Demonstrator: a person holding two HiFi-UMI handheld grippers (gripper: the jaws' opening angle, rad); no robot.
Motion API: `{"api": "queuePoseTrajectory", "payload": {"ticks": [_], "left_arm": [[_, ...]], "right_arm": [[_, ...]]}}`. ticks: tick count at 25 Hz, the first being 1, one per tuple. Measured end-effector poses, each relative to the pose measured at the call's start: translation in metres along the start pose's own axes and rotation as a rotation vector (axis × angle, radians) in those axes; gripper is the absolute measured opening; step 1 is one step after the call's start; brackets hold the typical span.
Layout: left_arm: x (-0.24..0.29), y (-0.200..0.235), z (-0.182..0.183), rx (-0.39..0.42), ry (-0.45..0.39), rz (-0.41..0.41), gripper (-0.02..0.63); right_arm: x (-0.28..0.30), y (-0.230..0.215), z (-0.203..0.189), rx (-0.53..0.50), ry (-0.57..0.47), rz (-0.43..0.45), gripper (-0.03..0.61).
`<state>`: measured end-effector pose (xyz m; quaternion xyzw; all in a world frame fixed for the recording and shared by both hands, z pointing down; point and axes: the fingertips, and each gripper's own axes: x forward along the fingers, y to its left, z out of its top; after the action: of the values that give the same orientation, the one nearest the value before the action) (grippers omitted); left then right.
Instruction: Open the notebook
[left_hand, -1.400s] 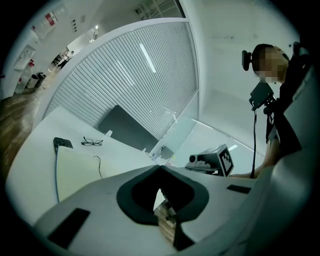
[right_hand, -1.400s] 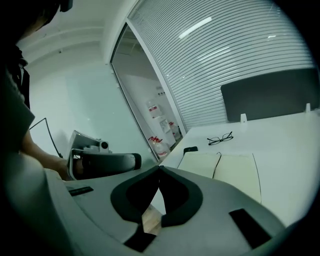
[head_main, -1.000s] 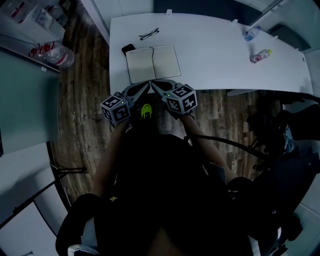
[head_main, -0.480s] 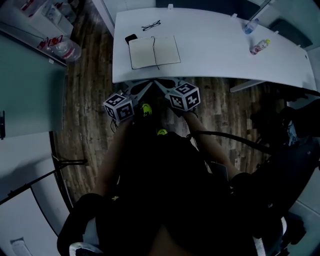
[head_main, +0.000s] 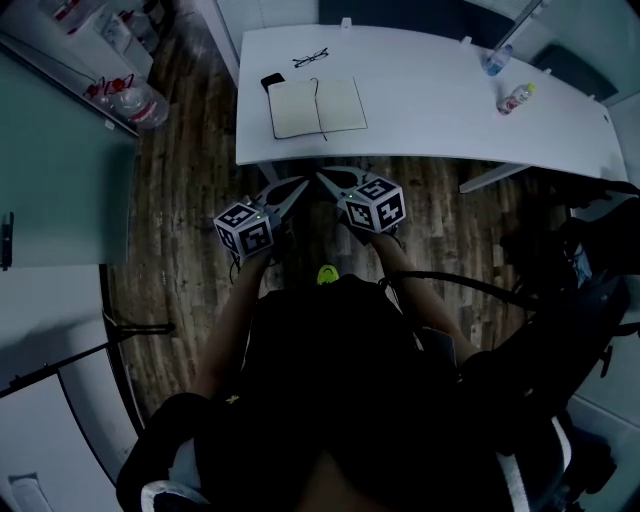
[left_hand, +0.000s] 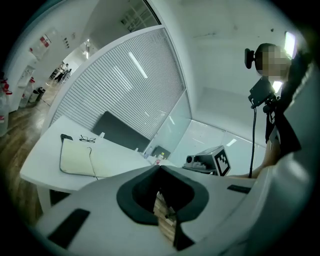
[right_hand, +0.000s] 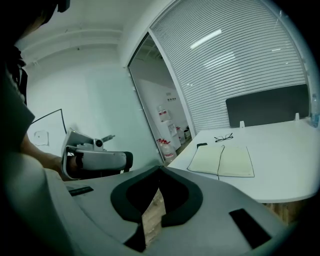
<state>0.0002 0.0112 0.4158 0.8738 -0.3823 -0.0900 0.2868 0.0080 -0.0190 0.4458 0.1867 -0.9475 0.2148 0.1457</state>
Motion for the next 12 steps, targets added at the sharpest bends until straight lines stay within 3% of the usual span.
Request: {"api": "queuePoseTrajectory", "payload": {"ticks": [12], "left_arm": [[-0.066,-0.026,-0.008,0.024,-0.010,-0.038,0.017]], "right_arm": [[-0.005,0.072,-0.011,-0.020,-0.033,-0.039,-0.014]]}}
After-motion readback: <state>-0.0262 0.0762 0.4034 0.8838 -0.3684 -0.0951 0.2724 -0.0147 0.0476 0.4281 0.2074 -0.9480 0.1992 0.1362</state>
